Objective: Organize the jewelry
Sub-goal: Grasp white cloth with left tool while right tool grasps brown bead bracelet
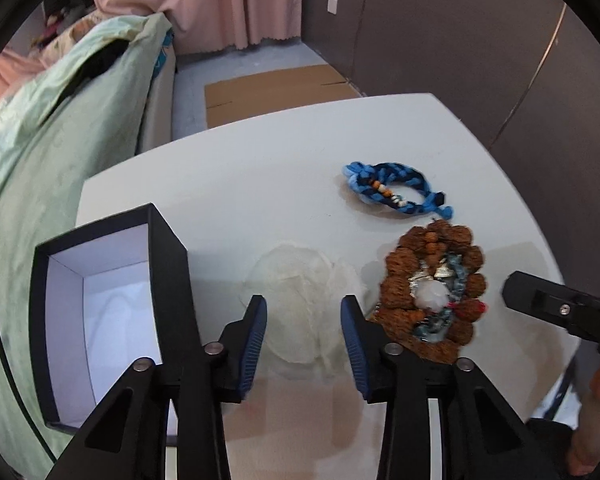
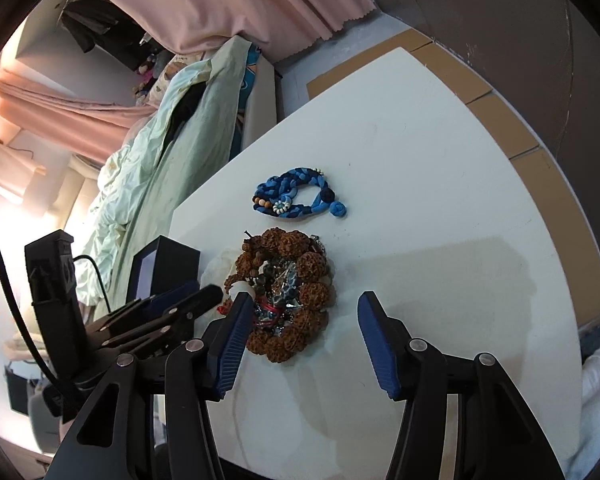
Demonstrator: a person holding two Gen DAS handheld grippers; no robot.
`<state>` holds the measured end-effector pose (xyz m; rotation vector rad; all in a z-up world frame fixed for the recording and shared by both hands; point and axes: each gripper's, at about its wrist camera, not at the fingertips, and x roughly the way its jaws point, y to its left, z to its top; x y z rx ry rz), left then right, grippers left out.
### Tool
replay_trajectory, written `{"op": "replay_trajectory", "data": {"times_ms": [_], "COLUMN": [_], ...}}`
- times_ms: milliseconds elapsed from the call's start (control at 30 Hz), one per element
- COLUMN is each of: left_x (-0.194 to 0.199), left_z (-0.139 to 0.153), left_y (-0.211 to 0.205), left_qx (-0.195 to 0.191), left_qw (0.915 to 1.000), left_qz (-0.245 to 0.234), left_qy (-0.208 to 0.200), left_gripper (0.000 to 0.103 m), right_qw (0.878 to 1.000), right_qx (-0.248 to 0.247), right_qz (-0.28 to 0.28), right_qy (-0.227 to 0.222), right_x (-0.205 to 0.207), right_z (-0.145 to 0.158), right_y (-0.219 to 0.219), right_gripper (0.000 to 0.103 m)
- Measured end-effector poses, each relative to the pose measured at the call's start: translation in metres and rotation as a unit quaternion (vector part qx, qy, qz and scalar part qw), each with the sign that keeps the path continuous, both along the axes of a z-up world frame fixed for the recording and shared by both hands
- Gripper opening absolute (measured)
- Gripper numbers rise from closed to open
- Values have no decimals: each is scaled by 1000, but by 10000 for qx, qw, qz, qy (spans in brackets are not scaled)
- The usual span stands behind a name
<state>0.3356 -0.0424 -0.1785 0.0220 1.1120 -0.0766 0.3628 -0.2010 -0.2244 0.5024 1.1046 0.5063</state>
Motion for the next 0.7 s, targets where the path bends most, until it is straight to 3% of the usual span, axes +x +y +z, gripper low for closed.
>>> {"op": "replay_trajectory", "data": {"times_ms": [100,467,700], "left_x": [2,-21,-35], "left_z": [0,45,75], "left_y": [6,20,23], "left_qx": [-132,-429,-570], "left_qw": [9999,9978,9949], "left_qz": [88,222,316], "left_qy": [58,-457,-774], "left_gripper": [1,1,1], "right_qw": [10000,9996,9993], "right_qx": [39,203,-52], "right_qz": [-1,126,239], "right_qy": [38,172,268], "right_x": [1,14,26], "right_z": [-2,-4,-7], "right_y": [-1,8,22], "right_gripper": [55,49,49]}}
